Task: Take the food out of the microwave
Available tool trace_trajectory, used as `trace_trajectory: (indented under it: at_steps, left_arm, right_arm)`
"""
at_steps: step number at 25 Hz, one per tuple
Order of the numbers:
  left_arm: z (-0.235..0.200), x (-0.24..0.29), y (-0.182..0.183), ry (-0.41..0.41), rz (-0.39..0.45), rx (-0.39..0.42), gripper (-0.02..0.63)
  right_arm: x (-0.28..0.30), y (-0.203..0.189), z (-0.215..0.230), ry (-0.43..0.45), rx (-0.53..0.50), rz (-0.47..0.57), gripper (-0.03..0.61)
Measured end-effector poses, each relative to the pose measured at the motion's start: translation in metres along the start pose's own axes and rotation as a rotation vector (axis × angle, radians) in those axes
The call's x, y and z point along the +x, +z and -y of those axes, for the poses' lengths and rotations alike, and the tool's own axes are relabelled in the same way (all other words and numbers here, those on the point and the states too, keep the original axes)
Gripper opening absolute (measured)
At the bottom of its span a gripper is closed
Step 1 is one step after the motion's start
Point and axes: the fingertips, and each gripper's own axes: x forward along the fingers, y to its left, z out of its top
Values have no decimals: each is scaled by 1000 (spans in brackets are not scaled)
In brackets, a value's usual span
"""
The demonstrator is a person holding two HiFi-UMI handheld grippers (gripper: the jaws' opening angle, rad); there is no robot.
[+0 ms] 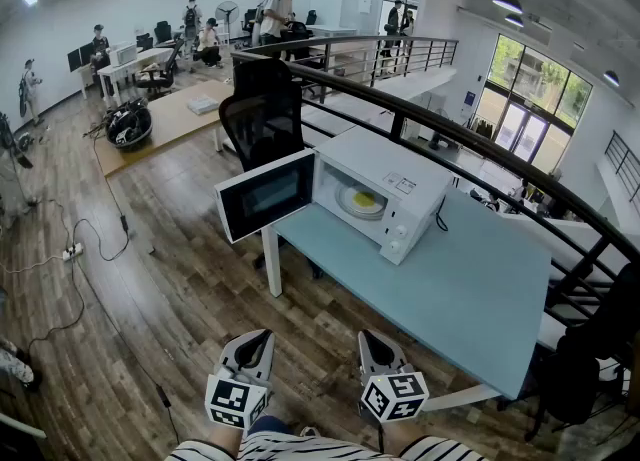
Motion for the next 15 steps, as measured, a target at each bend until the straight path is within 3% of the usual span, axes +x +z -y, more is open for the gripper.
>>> trace_trajectory:
  at_steps: [12,13,14,15]
  left_arm:
    - [-9,65,-2,-134,-10,-63,51]
    - [-14,74,-3,-148,-11,-70,127]
    - [-21,82,-4,-164,-12,-77,177]
    - [-28,91,-4,-180,-12,-81,176]
  right_arm:
    - [47,10,19,-14,85,36,39]
    - [54,11,20,-20,91,40,69]
    - [63,12,22,-28,96,42,154]
    - [73,13,23,-40,101,43,178]
